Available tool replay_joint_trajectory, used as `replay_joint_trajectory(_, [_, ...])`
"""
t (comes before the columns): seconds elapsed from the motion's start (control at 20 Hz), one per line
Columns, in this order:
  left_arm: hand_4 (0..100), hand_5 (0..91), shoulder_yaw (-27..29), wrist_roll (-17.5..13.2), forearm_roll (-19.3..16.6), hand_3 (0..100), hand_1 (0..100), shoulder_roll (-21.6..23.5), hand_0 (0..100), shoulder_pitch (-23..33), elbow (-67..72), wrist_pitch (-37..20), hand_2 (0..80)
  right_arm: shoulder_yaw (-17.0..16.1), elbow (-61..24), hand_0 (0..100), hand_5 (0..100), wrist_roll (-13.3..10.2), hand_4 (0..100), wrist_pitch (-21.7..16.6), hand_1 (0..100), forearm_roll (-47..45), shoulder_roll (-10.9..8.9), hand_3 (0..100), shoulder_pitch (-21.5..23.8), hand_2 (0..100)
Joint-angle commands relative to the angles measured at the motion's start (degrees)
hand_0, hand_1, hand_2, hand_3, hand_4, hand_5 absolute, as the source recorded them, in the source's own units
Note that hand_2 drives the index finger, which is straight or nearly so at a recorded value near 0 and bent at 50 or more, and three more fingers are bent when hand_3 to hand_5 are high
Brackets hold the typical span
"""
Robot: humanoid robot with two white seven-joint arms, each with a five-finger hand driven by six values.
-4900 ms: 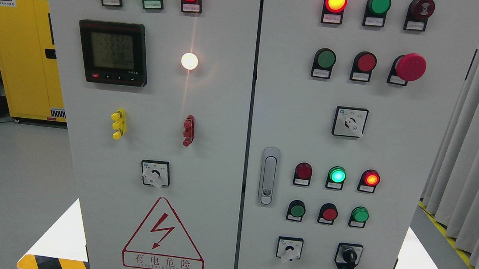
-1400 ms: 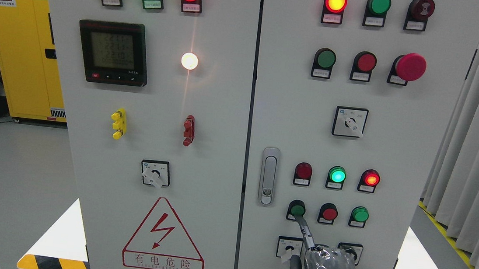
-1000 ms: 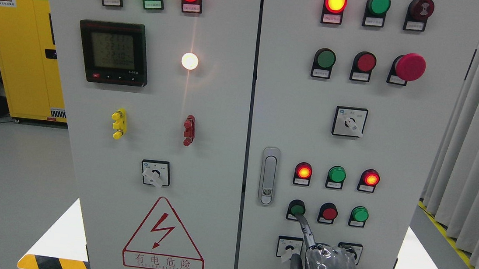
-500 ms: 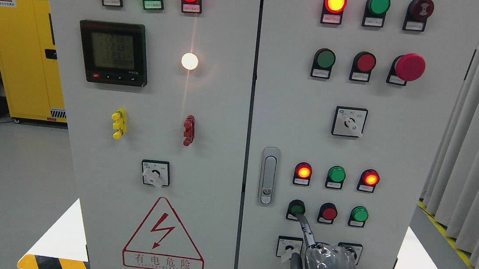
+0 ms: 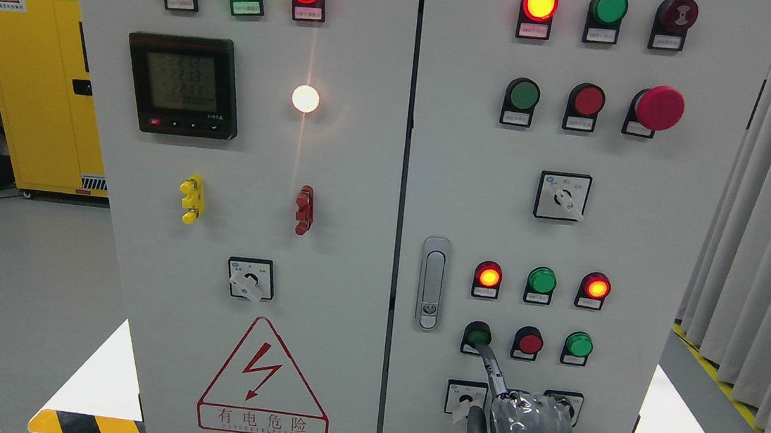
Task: Press green start button
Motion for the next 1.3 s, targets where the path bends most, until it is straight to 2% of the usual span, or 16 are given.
replay_joint_trajectory(0.0, [0, 0.0, 0.0, 0.0, 0.0, 0, 56, 0.1, 12, 0.0, 0.0, 0.0, 0.0, -0.2, -2.5, 73, 100, -0.4, 97, -0.1, 91, -0.6, 0.09, 95, 0.5, 0])
replay_joint_trajectory(0.3, [0, 0.0, 0.0, 0.0, 0.0, 0, 56, 0.0, 12, -0.1, 0.0, 0.0, 0.0, -0.1, -4.1, 74, 100, -1.1, 97, -0.4, 91, -0.8, 0.09, 95, 1.2, 0])
replay_joint_trajectory(0.4, [0, 0.0, -0.1, 0.0, 0.0, 0, 56, 0.0, 12, 0.0, 0.0, 0.0, 0.0, 0.3, -4.7, 75, 100, -2.6, 97, -0.8, 91, -0.9, 0.0, 95, 1.3, 0])
replay_joint_trajectory(0.5, [0, 0.0, -0.1, 0.0, -0.1, 0, 56, 0.1, 12, 0.0, 0.0, 0.0, 0.0, 0.7, -5.2, 76, 100, -3.0, 97, -2.5, 91, -1.0, 0.0, 95, 1.9, 0])
replay_joint_trajectory(0.55, [0, 0.0, 0.0, 0.0, 0.0, 0, 56, 0.0, 12, -0.1, 0.0, 0.0, 0.0, 0.7, -5.6, 76, 100, -3.1, 98, -4.6, 91, -1.4, 0.0, 94, 2.7, 0])
replay_joint_trajectory(0.65, [0, 0.0, 0.0, 0.0, 0.0, 0, 56, 0.0, 12, 0.0, 0.0, 0.0, 0.0, 0.7, -5.8, 79, 100, -3.3, 98, -7.0, 90, -4.6, 0.27, 92, 3.5, 0])
replay_joint_trajectory(0.75, [0, 0.0, -0.1, 0.0, 0.0, 0, 56, 0.0, 12, 0.0, 0.0, 0.0, 0.0, 0.8, -6.1, 77, 100, -3.9, 97, -7.2, 89, -8.7, 0.27, 91, 3.7, 0])
replay_joint_trajectory(0.95, [0, 0.0, -0.1, 0.0, 0.0, 0, 56, 0.1, 12, -0.1, 0.0, 0.0, 0.0, 2.0, -6.3, 77, 100, -2.9, 95, -7.7, 88, -24.6, 0.18, 89, 3.9, 3])
replay_joint_trajectory(1.0, [0, 0.0, -0.1, 0.0, 0.0, 0, 56, 0.0, 12, -0.1, 0.0, 0.0, 0.0, 2.6, -6.6, 81, 92, -2.1, 91, -7.7, 89, -28.9, 0.09, 84, 4.5, 4])
replay_joint_trajectory(1.05, [0, 0.0, 0.0, 0.0, 0.0, 0, 56, 0.1, 12, 0.0, 0.0, 0.0, 0.0, 2.7, -6.7, 82, 81, -1.0, 83, -7.7, 89, -32.8, -0.08, 74, 5.5, 5])
replay_joint_trajectory(1.1, [0, 0.0, 0.0, 0.0, 0.0, 0, 56, 0.0, 12, 0.0, 0.0, 0.0, 0.0, 2.8, -7.3, 81, 78, 0.6, 79, -7.8, 87, -36.2, -0.09, 68, 6.3, 6])
replay_joint_trajectory(1.15, [0, 0.0, -0.1, 0.0, 0.0, 0, 56, 0.0, 12, 0.0, 0.0, 0.0, 0.0, 2.8, -8.0, 80, 71, 1.8, 69, -7.8, 84, -39.5, -0.17, 57, 7.1, 6])
replay_joint_trajectory(1.2, [0, 0.0, 0.0, 0.0, 0.0, 0, 56, 0.0, 12, 0.0, 0.0, 0.0, 0.0, 2.8, -8.4, 82, 61, 2.8, 55, -8.1, 83, -43.2, -0.17, 41, 7.8, 5])
replay_joint_trajectory(1.25, [0, 0.0, 0.0, 0.0, 0.0, 0, 56, 0.0, 12, 0.0, 0.0, 0.0, 0.0, 2.9, -8.7, 83, 49, 3.5, 46, -8.5, 82, -47.0, -0.26, 32, 8.4, 3])
